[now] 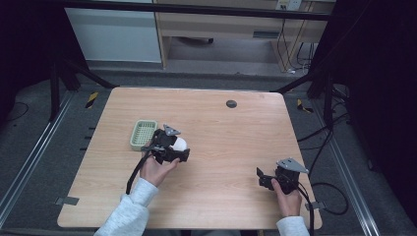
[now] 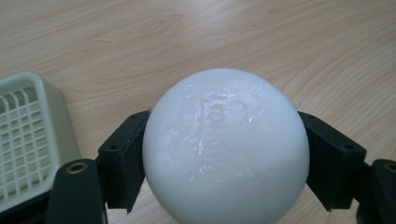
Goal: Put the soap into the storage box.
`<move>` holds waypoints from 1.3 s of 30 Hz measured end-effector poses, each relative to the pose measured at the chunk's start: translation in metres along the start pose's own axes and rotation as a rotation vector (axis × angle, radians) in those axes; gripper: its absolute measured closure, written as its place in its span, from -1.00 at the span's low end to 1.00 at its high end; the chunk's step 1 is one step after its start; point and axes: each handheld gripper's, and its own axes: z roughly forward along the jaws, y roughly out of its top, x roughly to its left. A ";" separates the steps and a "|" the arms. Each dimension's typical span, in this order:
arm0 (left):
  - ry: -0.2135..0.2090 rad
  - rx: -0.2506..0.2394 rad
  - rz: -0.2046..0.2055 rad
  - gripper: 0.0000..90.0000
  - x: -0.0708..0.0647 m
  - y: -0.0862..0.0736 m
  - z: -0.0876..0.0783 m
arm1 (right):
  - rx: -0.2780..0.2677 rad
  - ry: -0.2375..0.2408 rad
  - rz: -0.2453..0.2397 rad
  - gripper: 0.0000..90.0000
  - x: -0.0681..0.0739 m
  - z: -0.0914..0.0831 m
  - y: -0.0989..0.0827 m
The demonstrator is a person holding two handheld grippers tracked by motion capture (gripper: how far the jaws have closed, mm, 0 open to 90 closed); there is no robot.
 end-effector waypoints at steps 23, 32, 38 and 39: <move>0.111 -0.017 -0.140 -0.46 0.074 0.016 -0.007 | -0.001 0.003 -0.006 -0.92 0.000 0.000 0.000; 0.140 0.001 -0.181 -0.46 0.095 0.011 0.001 | -0.001 0.000 -0.010 -0.92 0.001 -0.001 0.000; 0.160 0.007 -0.201 -0.46 0.109 0.008 0.002 | 0.001 0.001 -0.011 -0.92 0.001 0.000 0.000; 0.160 0.007 -0.201 -0.46 0.109 0.008 0.002 | 0.001 0.001 -0.011 -0.92 0.001 0.000 0.000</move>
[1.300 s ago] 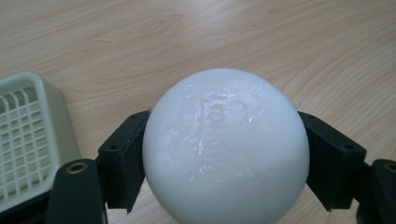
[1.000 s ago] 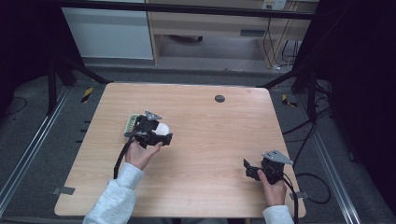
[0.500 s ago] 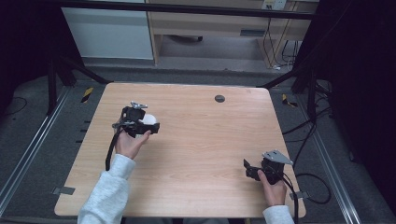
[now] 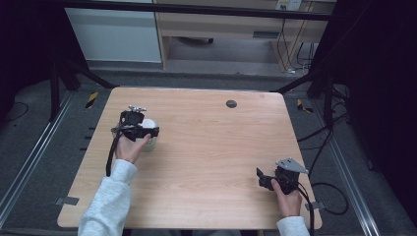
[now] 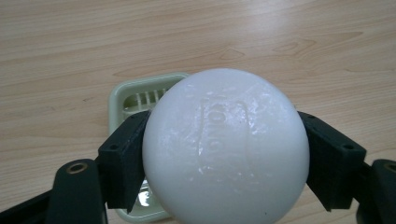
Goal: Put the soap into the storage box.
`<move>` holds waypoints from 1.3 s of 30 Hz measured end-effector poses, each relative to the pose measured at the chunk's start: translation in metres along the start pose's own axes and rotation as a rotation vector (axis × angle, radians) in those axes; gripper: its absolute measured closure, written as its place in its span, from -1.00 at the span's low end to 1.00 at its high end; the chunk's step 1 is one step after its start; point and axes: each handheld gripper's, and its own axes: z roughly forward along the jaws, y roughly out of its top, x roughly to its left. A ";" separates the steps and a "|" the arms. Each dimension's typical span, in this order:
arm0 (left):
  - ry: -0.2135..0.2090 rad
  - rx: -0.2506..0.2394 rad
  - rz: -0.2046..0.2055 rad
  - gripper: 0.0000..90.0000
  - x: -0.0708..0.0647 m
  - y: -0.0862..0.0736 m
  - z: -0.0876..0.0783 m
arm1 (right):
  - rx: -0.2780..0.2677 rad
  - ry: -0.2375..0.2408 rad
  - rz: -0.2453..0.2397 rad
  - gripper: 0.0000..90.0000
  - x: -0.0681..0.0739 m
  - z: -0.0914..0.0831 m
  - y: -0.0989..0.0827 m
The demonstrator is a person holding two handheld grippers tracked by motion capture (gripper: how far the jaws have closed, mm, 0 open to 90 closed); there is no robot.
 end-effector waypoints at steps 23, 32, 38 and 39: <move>0.032 0.064 -0.036 -0.46 0.026 -0.004 0.037 | 0.003 -0.001 -0.001 -0.92 0.000 -0.001 0.000; 0.038 0.075 -0.037 -0.46 0.030 -0.006 0.047 | 0.007 -0.002 -0.001 -0.92 0.001 0.000 0.000; 0.050 0.086 -0.031 -0.46 0.030 -0.008 0.050 | 0.007 -0.004 -0.001 -0.92 0.001 0.000 -0.001; 0.052 0.091 -0.026 -0.46 0.030 -0.008 0.051 | 0.007 -0.004 -0.003 -0.92 0.000 0.000 -0.001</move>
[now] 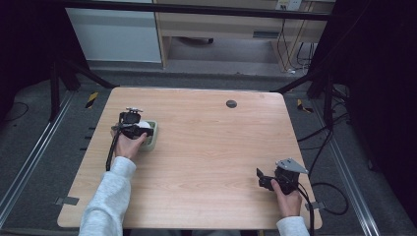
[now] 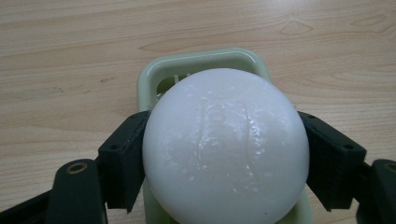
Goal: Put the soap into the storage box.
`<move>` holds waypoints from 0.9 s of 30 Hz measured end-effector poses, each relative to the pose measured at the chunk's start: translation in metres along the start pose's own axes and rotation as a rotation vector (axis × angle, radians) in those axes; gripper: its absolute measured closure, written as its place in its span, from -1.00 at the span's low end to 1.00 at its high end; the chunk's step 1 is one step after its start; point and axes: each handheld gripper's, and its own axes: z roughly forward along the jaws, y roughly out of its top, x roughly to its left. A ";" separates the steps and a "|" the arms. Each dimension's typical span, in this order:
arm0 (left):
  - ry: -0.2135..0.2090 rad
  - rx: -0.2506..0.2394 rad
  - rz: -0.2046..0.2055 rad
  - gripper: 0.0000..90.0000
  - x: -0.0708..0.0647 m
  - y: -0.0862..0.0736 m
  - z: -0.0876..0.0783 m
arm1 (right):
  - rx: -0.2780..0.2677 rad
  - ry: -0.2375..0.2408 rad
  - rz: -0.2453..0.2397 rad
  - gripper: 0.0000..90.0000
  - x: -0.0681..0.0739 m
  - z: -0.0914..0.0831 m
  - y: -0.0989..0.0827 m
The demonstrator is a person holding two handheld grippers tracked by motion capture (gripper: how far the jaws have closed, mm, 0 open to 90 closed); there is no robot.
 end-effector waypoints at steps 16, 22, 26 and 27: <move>0.008 0.018 -0.002 -0.46 -0.004 -0.002 0.006 | -0.002 0.001 0.000 -0.92 0.000 0.000 0.000; 0.009 0.013 -0.007 -0.46 -0.003 -0.003 0.007 | -0.001 0.003 0.000 -0.92 0.000 0.000 0.000; 0.009 0.008 -0.013 -0.46 -0.003 -0.003 0.008 | 0.000 0.003 -0.001 -0.92 0.000 0.000 0.000; 0.012 0.007 -0.012 -0.46 -0.003 -0.003 0.008 | 0.000 0.003 -0.002 -0.92 0.000 0.000 0.000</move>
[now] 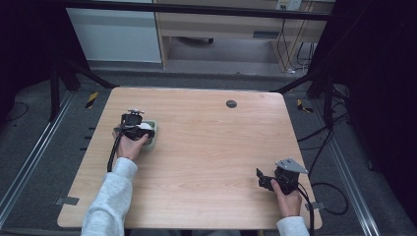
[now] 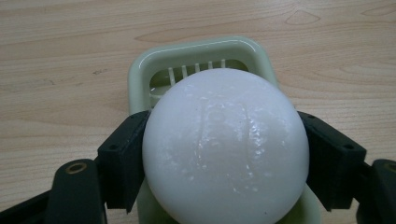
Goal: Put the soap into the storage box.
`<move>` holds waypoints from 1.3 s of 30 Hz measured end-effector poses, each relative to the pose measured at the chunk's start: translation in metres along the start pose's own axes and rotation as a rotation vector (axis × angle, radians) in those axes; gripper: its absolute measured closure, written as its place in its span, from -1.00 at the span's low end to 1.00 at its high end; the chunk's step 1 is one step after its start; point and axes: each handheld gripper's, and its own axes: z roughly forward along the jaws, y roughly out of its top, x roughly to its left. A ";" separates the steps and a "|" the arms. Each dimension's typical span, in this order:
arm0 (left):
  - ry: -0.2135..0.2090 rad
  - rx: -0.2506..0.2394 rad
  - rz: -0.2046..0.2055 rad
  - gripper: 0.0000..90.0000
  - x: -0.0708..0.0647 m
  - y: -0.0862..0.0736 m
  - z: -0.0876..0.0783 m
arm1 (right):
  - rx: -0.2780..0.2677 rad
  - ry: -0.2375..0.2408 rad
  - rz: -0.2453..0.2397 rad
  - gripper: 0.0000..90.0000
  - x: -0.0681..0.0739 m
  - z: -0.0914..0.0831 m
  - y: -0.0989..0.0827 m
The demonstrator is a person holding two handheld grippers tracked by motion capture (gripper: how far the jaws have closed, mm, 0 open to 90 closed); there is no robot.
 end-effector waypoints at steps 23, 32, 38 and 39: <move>-0.023 -0.111 0.026 -0.44 -0.008 0.001 -0.036 | 0.001 -0.001 -0.002 -0.92 0.000 0.000 0.000; -0.070 -0.144 0.069 -0.43 -0.016 -0.020 -0.057 | 0.000 0.004 -0.004 -0.92 0.001 0.001 0.000; -0.120 -0.164 0.113 -0.39 -0.019 -0.038 -0.068 | 0.000 0.006 -0.005 -0.92 0.002 0.001 0.000; -0.139 -0.178 0.115 -0.39 -0.018 -0.047 -0.072 | 0.001 0.006 -0.006 -0.92 0.002 0.001 0.000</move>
